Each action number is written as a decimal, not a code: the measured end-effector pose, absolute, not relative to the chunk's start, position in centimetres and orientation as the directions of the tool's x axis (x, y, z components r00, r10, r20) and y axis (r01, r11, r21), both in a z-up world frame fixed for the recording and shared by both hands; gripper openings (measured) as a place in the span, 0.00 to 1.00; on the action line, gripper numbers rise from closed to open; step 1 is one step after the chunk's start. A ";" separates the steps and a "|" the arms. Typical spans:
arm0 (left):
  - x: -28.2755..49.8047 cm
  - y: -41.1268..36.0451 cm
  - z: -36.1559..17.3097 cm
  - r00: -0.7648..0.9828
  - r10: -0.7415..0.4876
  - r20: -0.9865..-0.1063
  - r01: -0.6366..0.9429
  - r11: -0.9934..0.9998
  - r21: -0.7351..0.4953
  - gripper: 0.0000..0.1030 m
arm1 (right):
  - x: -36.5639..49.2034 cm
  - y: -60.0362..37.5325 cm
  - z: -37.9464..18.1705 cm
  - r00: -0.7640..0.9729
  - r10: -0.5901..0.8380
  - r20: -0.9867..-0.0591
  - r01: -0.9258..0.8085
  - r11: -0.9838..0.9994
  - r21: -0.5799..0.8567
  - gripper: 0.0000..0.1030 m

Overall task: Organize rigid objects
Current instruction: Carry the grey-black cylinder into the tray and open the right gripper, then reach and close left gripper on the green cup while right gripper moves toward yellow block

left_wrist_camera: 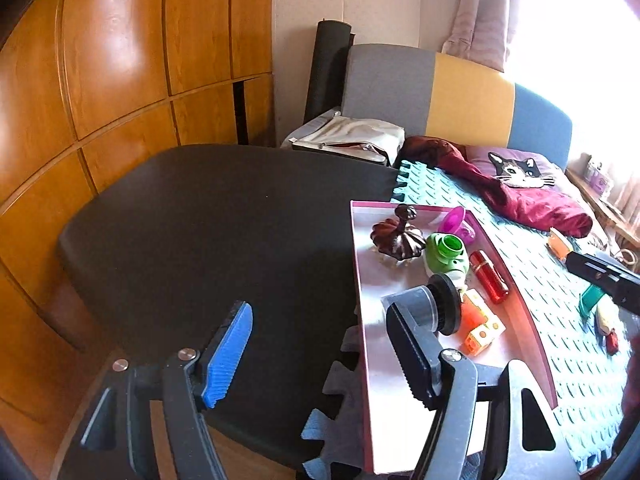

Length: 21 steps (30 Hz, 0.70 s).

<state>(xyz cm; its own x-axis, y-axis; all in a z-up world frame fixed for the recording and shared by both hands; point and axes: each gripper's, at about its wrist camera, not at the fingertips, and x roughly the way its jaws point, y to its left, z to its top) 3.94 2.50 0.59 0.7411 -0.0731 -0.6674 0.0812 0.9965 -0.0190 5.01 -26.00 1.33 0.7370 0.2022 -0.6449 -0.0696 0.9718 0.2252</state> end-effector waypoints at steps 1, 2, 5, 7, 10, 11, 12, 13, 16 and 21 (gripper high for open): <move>3.9 2.4 0.6 0.740 -0.074 -0.668 0.085 0.996 -0.016 0.70 | 4.7 -26.8 1.4 0.743 0.191 -0.641 -0.053 0.972 0.228 0.65; 3.9 2.1 0.6 0.739 -0.077 -0.669 0.090 0.996 -0.014 0.70 | 4.5 -27.4 1.5 0.747 0.184 -0.639 -0.042 0.972 0.231 0.65; 3.9 1.5 0.6 0.738 -0.084 -0.669 0.107 0.994 -0.007 0.70 | 3.5 -29.6 1.9 0.762 0.144 -0.631 0.004 0.974 0.228 0.65; 3.9 1.0 0.7 0.739 -0.091 -0.668 0.120 0.993 -0.001 0.70 | 2.8 -31.1 2.0 0.769 0.113 -0.629 0.037 0.975 0.220 0.65; 4.0 0.2 0.8 0.738 -0.102 -0.667 0.141 0.990 0.005 0.70 | 1.7 -33.4 2.2 0.777 0.065 -0.626 0.089 0.973 0.212 0.65; 4.0 -0.2 0.8 0.738 -0.108 -0.666 0.152 0.988 0.008 0.70 | 1.4 -34.0 2.2 0.778 0.051 -0.627 0.103 0.973 0.206 0.65; 4.0 -0.5 0.8 0.737 -0.112 -0.666 0.160 0.987 0.012 0.70 | 1.1 -35.0 2.1 0.779 0.033 -0.627 0.122 0.972 0.203 0.65; 4.0 -0.8 0.9 0.737 -0.116 -0.666 0.168 0.986 0.014 0.70 | 0.7 -36.0 2.1 0.779 0.010 -0.626 0.149 0.968 0.201 0.65; 4.1 -1.9 1.0 0.733 -0.131 -0.667 0.192 0.981 0.018 0.71 | -0.4 -38.8 2.0 0.780 -0.056 -0.623 0.223 0.955 0.194 0.65; 4.3 -3.9 1.1 0.729 -0.151 -0.667 0.234 0.972 0.036 0.72 | -2.0 -43.1 1.2 0.767 -0.170 -0.619 0.356 0.915 0.189 0.65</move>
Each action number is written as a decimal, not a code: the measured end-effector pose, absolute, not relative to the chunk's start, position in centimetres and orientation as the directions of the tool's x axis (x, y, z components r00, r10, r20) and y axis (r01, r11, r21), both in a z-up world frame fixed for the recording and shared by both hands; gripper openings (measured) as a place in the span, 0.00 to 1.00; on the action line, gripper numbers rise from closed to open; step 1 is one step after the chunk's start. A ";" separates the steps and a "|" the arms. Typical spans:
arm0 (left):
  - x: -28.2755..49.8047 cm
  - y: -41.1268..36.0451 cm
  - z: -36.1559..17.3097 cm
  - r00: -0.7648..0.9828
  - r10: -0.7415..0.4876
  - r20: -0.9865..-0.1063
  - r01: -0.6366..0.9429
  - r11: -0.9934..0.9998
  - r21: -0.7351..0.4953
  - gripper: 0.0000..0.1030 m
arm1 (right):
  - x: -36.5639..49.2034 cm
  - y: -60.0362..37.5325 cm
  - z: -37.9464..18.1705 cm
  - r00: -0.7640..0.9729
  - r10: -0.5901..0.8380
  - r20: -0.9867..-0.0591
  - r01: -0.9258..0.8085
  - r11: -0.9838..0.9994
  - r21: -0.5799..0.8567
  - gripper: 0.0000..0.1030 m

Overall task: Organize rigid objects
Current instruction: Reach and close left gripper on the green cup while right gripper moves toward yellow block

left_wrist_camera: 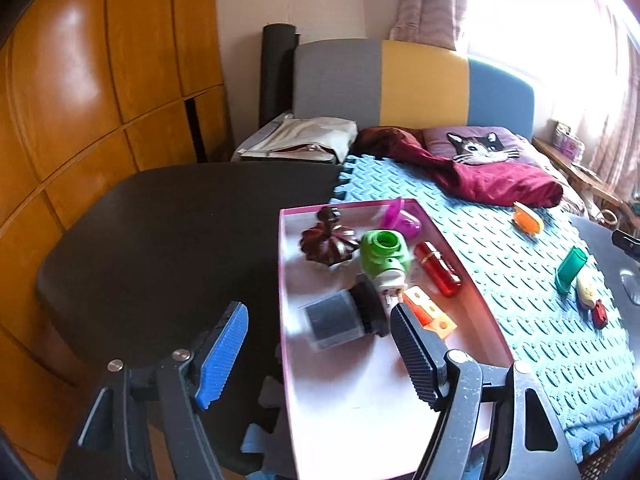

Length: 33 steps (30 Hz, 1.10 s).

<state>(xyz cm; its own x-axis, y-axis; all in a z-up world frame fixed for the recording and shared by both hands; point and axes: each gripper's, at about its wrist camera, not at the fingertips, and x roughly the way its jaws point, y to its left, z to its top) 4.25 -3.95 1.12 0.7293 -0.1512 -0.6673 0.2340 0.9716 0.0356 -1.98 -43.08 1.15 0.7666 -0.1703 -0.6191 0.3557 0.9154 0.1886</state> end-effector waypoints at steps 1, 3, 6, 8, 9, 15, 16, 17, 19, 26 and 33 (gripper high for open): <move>4.3 -4.3 1.2 0.728 -0.155 -0.668 0.241 0.970 0.038 0.72 | -2.3 -44.0 0.9 0.762 -0.191 -0.618 0.383 0.903 0.193 0.65; 4.3 -5.1 1.2 0.726 -0.164 -0.668 0.259 0.965 0.045 0.72 | -3.1 -45.9 -0.1 0.747 -0.237 -0.620 0.458 0.860 0.223 0.65; 4.4 -6.5 1.3 0.720 -0.180 -0.671 0.288 0.956 0.053 0.72 | -3.7 -48.2 -0.8 0.729 -0.262 -0.633 0.536 0.794 0.288 0.65; 4.4 -7.3 1.4 0.718 -0.191 -0.670 0.307 0.950 0.057 0.72 | -4.5 -49.2 -0.8 0.742 -0.264 -0.617 0.546 0.771 0.327 0.65; 4.5 -7.7 1.4 0.716 -0.196 -0.670 0.314 0.948 0.059 0.72 | -4.7 -49.4 -0.8 0.741 -0.265 -0.616 0.551 0.764 0.335 0.65; 4.5 -10.5 1.3 0.704 -0.223 -0.674 0.367 0.927 0.077 0.72 | -5.3 -49.9 -0.6 0.762 -0.251 -0.597 0.548 0.742 0.386 0.65; 4.5 -10.9 1.4 0.703 -0.226 -0.674 0.374 0.924 0.080 0.72 | -5.4 -50.0 -0.6 0.765 -0.248 -0.594 0.545 0.740 0.393 0.65; 4.5 -11.4 1.4 0.702 -0.231 -0.674 0.382 0.921 0.082 0.72 | -5.3 -49.9 -0.6 0.766 -0.247 -0.594 0.546 0.739 0.396 0.65; 4.6 -12.5 1.5 0.692 -0.252 -0.677 0.409 0.909 0.078 0.72 | -5.4 -50.1 -0.6 0.768 -0.247 -0.591 0.548 0.732 0.406 0.65; 4.5 -17.1 1.6 0.660 -0.318 -0.681 0.505 0.858 0.088 0.72 | -6.3 -51.8 -1.4 0.770 -0.226 -0.597 0.571 0.662 0.486 0.65; 4.7 -22.6 0.9 0.581 -0.414 -0.701 0.620 0.783 0.052 0.72 | -6.5 -52.5 -2.2 0.763 -0.193 -0.617 0.582 0.621 0.526 0.65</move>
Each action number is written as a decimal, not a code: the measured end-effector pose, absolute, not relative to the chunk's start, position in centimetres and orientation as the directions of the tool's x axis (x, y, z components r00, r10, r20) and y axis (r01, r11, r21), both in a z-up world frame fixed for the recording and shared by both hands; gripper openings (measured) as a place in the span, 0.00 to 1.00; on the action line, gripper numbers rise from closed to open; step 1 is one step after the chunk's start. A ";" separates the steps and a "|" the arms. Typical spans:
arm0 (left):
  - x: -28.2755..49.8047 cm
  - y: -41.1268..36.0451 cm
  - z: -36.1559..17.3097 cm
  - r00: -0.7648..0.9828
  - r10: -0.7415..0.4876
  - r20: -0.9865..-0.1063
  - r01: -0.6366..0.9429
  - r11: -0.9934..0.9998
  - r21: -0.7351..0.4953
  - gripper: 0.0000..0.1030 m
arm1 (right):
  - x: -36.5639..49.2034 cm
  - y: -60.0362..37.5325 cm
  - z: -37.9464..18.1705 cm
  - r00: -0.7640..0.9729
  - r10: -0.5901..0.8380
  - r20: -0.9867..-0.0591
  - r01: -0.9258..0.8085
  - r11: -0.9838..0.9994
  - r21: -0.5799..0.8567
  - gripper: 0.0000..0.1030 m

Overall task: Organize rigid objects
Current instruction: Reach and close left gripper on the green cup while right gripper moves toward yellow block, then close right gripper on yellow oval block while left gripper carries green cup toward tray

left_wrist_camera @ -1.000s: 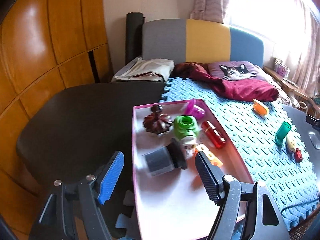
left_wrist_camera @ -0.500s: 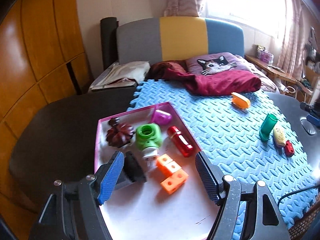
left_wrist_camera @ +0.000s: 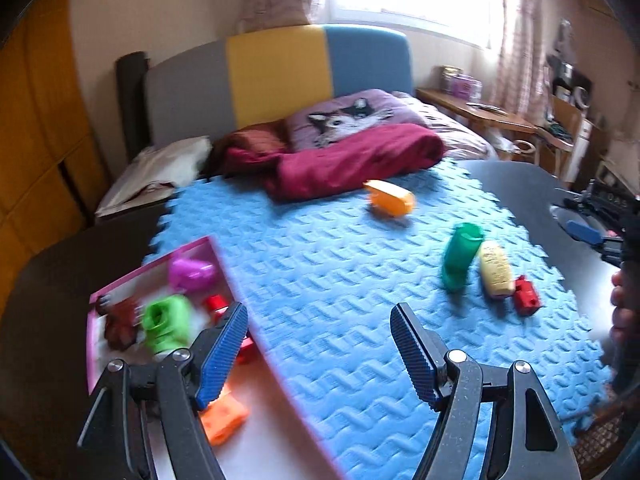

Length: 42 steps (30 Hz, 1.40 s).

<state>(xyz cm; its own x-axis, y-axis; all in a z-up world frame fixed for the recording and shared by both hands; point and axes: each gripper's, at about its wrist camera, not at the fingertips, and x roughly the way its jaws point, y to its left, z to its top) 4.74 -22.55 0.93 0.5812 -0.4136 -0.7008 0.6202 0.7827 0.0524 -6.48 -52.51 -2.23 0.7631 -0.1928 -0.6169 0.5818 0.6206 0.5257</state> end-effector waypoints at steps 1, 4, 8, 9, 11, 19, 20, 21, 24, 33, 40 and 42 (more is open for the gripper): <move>4.7 -23.3 0.9 0.572 -0.428 -0.700 0.634 0.772 0.046 0.72 | -6.4 -52.5 -2.3 0.761 -0.190 -0.620 0.583 0.620 0.526 0.65; 4.3 -25.9 0.7 0.544 -0.470 -0.695 0.681 0.731 0.039 0.72 | -6.3 -52.6 -2.5 0.756 -0.181 -0.629 0.585 0.617 0.526 0.65; 4.0 -29.4 0.1 0.510 -0.502 -0.699 0.728 0.685 0.039 0.72 | -6.3 -52.7 -2.7 0.755 -0.169 -0.633 0.586 0.606 0.537 0.65; 4.0 -30.1 -0.1 0.499 -0.510 -0.701 0.735 0.677 0.031 0.72 | -6.3 -52.8 -2.8 0.756 -0.166 -0.633 0.586 0.603 0.541 0.65; 4.3 -31.3 -0.3 0.487 -0.515 -0.705 0.744 0.668 0.026 0.72 | -6.3 -52.8 -2.9 0.755 -0.162 -0.635 0.587 0.600 0.544 0.65; 5.0 -35.3 -1.5 0.449 -0.532 -0.718 0.774 0.632 0.015 0.72 | -6.3 -53.1 -3.3 0.757 -0.135 -0.639 0.583 0.580 0.569 0.65; 5.2 -35.8 -1.7 0.445 -0.530 -0.722 0.776 0.631 0.015 0.72 | -6.3 -53.2 -3.3 0.757 -0.131 -0.640 0.583 0.577 0.572 0.65; 5.4 -36.1 -1.9 0.440 -0.528 -0.726 0.775 0.631 0.010 0.72 | -6.3 -53.2 -3.4 0.759 -0.124 -0.639 0.580 0.574 0.577 0.65; 6.0 -36.9 -2.5 0.422 -0.534 -0.732 0.777 0.629 -0.011 0.72 | -6.2 -53.1 -3.4 0.760 -0.119 -0.639 0.577 0.575 0.580 0.65; 7.9 -38.3 -4.6 0.328 -0.554 -0.765 0.775 0.621 -0.118 0.34 | -6.0 -53.2 -3.8 0.751 -0.111 -0.651 0.586 0.567 0.579 0.65; 7.8 -34.3 -4.0 0.355 -0.555 -0.752 0.736 0.662 -0.140 0.34 | -5.5 -53.0 -4.1 0.737 -0.101 -0.669 0.589 0.581 0.562 0.65; 7.5 -32.9 -3.7 0.372 -0.550 -0.748 0.726 0.674 -0.134 0.34 | -5.3 -52.8 -4.1 0.731 -0.095 -0.675 0.587 0.592 0.553 0.65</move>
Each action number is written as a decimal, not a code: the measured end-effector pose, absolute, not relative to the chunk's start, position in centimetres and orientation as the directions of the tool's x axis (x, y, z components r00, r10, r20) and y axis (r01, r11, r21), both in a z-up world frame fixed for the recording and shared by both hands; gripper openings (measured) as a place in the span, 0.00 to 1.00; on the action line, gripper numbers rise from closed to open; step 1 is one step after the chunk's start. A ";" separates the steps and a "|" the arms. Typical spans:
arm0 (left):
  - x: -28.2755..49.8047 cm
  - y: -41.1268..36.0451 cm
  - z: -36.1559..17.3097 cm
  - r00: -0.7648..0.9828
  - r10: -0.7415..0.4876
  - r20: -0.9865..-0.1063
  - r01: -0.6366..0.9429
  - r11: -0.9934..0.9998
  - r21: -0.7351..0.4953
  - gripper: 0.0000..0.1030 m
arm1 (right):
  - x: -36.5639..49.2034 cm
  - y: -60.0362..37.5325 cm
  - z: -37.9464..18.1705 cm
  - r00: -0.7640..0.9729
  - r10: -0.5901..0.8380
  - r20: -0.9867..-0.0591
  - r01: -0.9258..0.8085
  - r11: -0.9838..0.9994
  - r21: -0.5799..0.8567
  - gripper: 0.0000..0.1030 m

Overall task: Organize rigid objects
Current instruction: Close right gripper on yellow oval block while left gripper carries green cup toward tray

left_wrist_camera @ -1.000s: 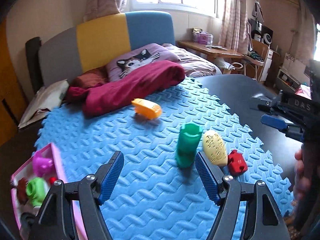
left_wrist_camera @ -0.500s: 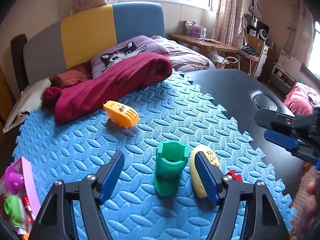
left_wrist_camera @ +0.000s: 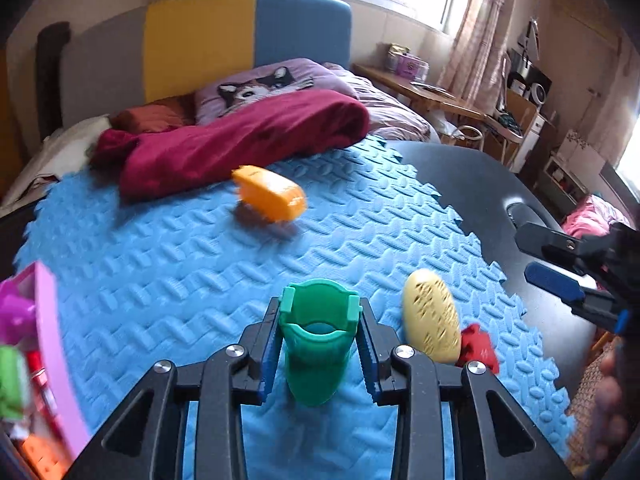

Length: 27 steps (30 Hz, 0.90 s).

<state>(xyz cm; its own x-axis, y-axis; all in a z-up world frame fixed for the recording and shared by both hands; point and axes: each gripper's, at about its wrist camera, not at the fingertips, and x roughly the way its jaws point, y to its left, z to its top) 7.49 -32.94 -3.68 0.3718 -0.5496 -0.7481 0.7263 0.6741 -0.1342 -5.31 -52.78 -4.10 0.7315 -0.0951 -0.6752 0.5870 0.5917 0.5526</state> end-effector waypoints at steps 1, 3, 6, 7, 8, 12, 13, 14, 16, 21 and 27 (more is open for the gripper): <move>7.4 -32.3 -3.5 0.378 -0.545 -0.748 0.720 0.681 -0.132 0.34 | -5.1 -52.6 -4.2 0.729 -0.093 -0.678 0.586 0.597 0.548 0.65; 6.9 -30.8 -3.2 0.392 -0.540 -0.745 0.709 0.694 -0.130 0.34 | -4.8 -52.3 -4.3 0.719 -0.084 -0.690 0.583 0.613 0.534 0.65; 6.2 -28.7 -2.7 0.408 -0.538 -0.738 0.691 0.710 -0.135 0.34 | -4.5 -52.0 -4.4 0.709 -0.078 -0.701 0.581 0.627 0.519 0.65; 5.8 -28.0 -2.5 0.412 -0.538 -0.735 0.690 0.711 -0.134 0.34 | -4.4 -52.0 -4.5 0.703 -0.081 -0.707 0.586 0.630 0.510 0.65; 5.5 -27.6 -2.4 0.415 -0.539 -0.733 0.690 0.712 -0.133 0.34 | -4.4 -52.0 -4.6 0.698 -0.082 -0.712 0.589 0.631 0.505 0.65; 4.2 -25.7 -1.8 0.421 -0.547 -0.723 0.685 0.714 -0.142 0.34 | -3.9 -51.8 -5.4 0.666 -0.048 -0.745 0.592 0.641 0.488 0.65; 4.0 -25.3 -1.6 0.421 -0.550 -0.721 0.685 0.714 -0.144 0.34 | -3.7 -51.7 -5.5 0.660 -0.038 -0.750 0.589 0.646 0.486 0.65; 3.7 -24.9 -1.4 0.426 -0.551 -0.717 0.684 0.715 -0.144 0.34 | -3.5 -51.5 -5.6 0.653 -0.033 -0.756 0.587 0.653 0.479 0.65; 3.1 -24.1 -0.8 0.435 -0.559 -0.706 0.683 0.716 -0.145 0.34 | -3.3 -51.1 -5.6 0.646 -0.042 -0.762 0.584 0.670 0.458 0.65; 2.0 -22.1 0.4 0.454 -0.575 -0.680 0.681 0.716 -0.151 0.34 | -2.7 -50.4 -5.3 0.639 -0.048 -0.768 0.564 0.708 0.425 0.65; 1.2 -19.9 1.3 0.476 -0.580 -0.661 0.676 0.722 -0.147 0.34 | 0.2 -48.6 -5.4 0.604 -0.032 -0.796 0.495 0.798 0.344 0.65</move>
